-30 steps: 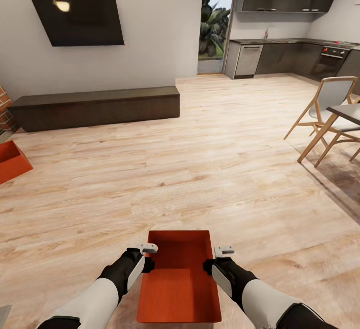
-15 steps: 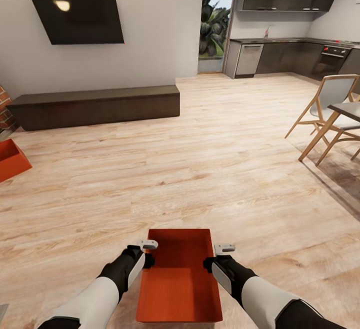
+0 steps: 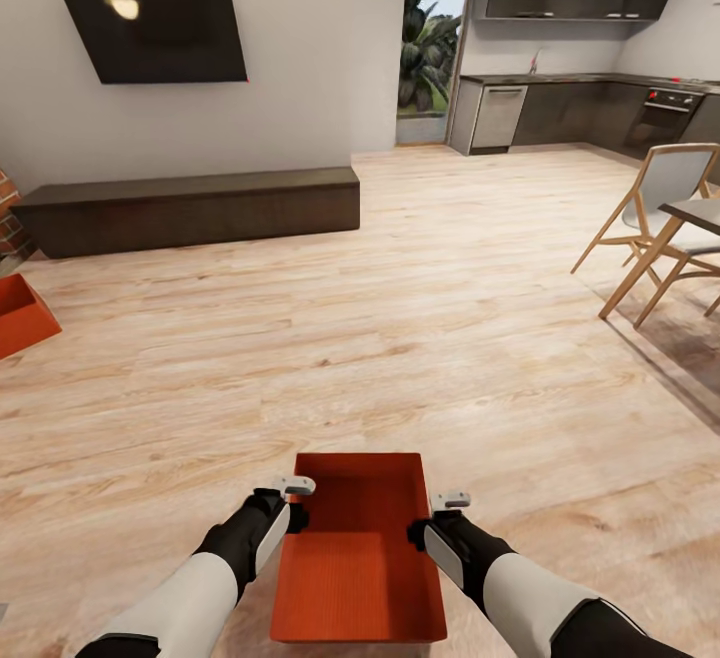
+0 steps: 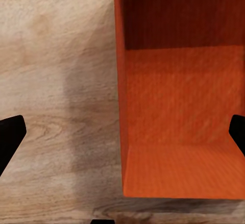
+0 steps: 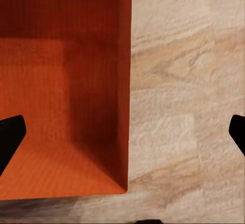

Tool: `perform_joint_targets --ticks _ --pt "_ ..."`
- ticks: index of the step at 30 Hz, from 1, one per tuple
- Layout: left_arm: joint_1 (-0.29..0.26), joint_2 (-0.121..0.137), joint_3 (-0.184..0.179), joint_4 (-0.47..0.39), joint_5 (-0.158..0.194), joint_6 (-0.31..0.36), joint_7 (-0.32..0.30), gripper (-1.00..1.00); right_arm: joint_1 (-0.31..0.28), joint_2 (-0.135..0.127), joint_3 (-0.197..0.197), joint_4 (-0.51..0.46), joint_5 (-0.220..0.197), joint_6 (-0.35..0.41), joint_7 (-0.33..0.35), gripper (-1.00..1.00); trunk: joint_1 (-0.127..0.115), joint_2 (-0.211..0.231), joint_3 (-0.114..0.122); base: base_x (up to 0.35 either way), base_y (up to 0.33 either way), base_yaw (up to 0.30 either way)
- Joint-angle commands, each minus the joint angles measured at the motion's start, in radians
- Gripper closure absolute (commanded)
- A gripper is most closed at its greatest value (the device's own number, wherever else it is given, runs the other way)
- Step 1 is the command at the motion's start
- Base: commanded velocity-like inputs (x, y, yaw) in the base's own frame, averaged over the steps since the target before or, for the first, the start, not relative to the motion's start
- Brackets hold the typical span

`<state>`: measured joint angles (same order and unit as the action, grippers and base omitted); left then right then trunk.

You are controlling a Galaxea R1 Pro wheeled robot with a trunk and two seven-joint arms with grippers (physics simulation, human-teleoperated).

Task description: Move the two storage containers from the living room to the garage. In the garage, place one container on the floor and stack the other container on top of it (either order is fine).

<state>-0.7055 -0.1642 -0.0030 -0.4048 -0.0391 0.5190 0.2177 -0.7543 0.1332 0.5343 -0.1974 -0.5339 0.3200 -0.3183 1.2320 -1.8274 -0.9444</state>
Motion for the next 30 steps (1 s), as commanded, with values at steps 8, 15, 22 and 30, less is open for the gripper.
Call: perform_joint_targets --ticks 8,15,22,30 --pt "0.000 0.000 -0.002 -0.002 -0.004 -0.002 0.002 -1.00 -0.022 -0.003 0.009 -0.004 -0.008 0.094 -0.001 -1.00 0.031 -0.057 -0.026 0.000 0.000 0.000" --pt "0.000 0.000 -0.002 -0.002 -0.004 -0.021 0.002 -1.00 -0.043 -0.004 0.009 -0.004 -0.010 0.124 0.007 -1.00 0.058 -0.106 -0.048 0.000 0.000 0.000" --pt "0.000 0.000 -0.002 -0.002 -0.004 -0.021 -0.001 -1.00 -0.045 -0.006 0.009 -0.010 -0.010 0.123 0.016 -1.00 0.084 -0.155 -0.070 0.000 0.000 0.000" --pt "0.000 0.000 -0.002 -0.002 -0.004 -0.022 0.002 -1.00 -0.047 -0.006 0.009 -0.018 -0.009 0.122 0.016 -1.00 0.084 -0.155 -0.070 0.000 0.000 0.000"
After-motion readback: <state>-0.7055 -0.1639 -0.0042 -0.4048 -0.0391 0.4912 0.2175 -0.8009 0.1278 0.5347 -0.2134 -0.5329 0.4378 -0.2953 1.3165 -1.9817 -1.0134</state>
